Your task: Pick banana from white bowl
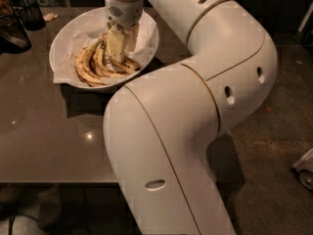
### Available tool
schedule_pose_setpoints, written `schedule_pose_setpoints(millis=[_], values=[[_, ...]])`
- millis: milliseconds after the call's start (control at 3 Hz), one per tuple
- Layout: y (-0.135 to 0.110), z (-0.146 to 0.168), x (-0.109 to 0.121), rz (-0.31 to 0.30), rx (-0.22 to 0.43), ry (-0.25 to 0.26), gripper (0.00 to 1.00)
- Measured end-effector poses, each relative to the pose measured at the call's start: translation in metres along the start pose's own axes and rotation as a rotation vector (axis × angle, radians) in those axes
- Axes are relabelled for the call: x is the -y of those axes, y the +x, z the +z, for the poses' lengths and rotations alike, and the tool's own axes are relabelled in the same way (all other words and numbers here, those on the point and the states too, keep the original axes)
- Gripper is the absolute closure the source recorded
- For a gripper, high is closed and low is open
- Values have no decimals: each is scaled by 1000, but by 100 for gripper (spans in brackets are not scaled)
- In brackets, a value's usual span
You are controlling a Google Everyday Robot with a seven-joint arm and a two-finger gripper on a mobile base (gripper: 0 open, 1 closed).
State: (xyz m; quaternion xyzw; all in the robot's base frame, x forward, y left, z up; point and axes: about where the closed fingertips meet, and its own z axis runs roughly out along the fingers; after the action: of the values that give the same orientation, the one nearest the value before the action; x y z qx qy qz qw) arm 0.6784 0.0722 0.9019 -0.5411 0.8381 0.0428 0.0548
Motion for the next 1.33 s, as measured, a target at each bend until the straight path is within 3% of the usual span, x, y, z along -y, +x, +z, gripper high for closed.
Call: schedule_pose_setpoints(millis=[1333], values=[[-1,-6,0,0,0,0,50]])
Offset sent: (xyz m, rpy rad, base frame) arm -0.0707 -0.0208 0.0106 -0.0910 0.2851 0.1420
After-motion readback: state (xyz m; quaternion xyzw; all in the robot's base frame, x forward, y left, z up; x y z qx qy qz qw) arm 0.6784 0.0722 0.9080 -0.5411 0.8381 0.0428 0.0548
